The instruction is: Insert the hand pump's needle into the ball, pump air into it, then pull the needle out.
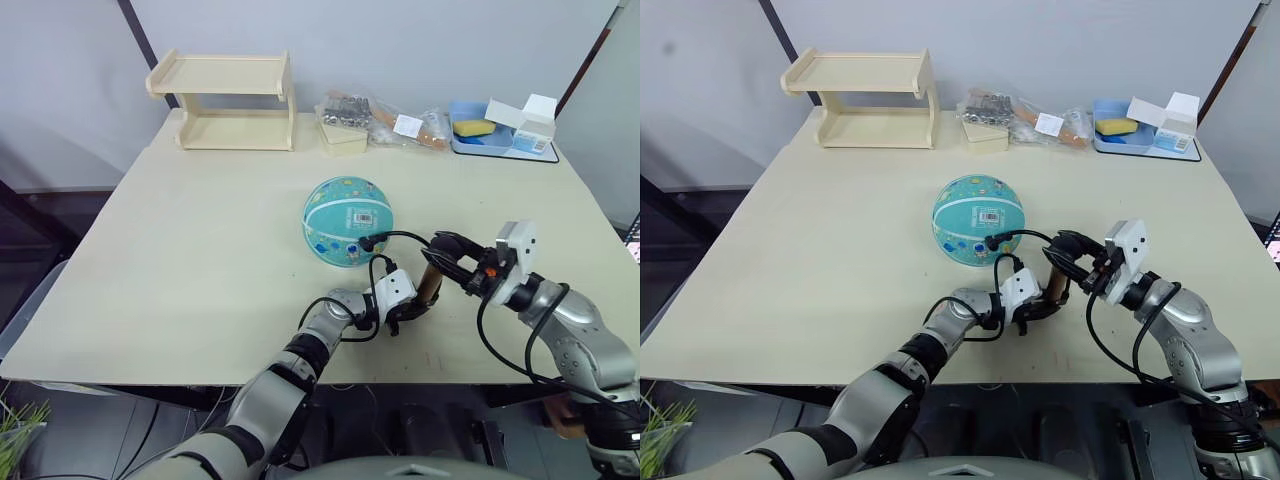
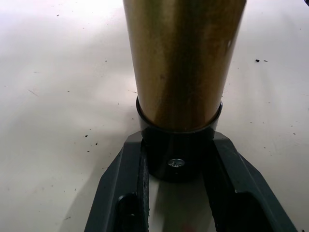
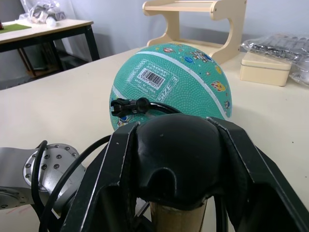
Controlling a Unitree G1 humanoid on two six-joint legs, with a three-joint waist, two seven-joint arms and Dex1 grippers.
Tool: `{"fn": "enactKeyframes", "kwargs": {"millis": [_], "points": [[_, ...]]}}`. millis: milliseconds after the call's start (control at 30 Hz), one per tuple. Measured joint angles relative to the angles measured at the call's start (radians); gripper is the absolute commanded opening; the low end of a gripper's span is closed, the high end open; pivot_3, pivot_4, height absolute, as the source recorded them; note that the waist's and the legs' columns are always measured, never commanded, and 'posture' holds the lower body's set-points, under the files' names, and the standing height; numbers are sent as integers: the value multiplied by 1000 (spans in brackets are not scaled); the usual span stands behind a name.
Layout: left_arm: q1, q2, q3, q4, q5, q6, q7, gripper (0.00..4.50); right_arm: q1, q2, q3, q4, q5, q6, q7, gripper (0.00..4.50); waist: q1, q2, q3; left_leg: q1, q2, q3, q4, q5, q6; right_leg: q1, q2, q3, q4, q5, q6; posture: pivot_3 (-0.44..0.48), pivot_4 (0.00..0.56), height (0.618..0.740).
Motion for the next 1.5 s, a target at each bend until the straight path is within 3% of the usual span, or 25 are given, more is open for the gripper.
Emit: {"fn": "enactKeyframes", "kwargs": {"millis": [167, 300, 533, 633, 867, 1167, 1500], "points": [[-4, -13, 1, 0, -4, -10, 1, 1041, -50, -73, -48, -62, 75, 163, -29, 1654, 6, 7, 6, -7, -2, -1, 1, 0, 0, -4, -1, 0, 0, 0, 0, 0, 150, 740], [-12, -22, 2, -1, -11, -20, -3, 1041, -168, -173, -144, -129, 236, 337, -79, 1654, 14, 17, 19, -11, -6, -1, 5, 0, 1, -6, -3, 0, 0, 1, 1, 0, 150, 740], [-16, -27, 2, -1, -12, -22, -9, 1041, -358, -315, -308, -162, 548, 523, -180, 1654, 22, 15, 25, -12, -6, -2, 5, 0, 1, -6, -3, 0, 0, 1, 1, 0, 150, 740], [-17, -28, 2, -1, -13, -23, -9, 1041, -372, -340, -323, -161, 603, 551, -195, 1654, 24, 13, 27, -12, -6, -2, 5, 0, 1, -6, -3, 0, 0, 1, 1, 0, 150, 740], [-12, -25, -1, -1, -4, -19, -5, 1041, -242, -281, -274, -170, 451, 407, -126, 1654, 23, 11, 21, -10, -6, 1, 5, -1, 3, -5, -3, 1, -1, 1, 2, 0, 150, 740], [5, -1, 2, -2, -3, 3, 6, 1041, -83, -60, -28, 35, 103, 49, -8, 1654, -4, -2, -1, -3, -1, 1, 4, -1, 2, -1, 0, 0, 0, 1, 2, 0, 150, 740], [20, 8, 2, -25, -3, 22, 6, 1041, -38, -15, 40, 102, -13, -61, 37, 1654, -9, -4, -2, 5, 0, 3, 0, -3, -1, 3, 0, 4, -1, 1, 1, 0, 150, 740]]}}
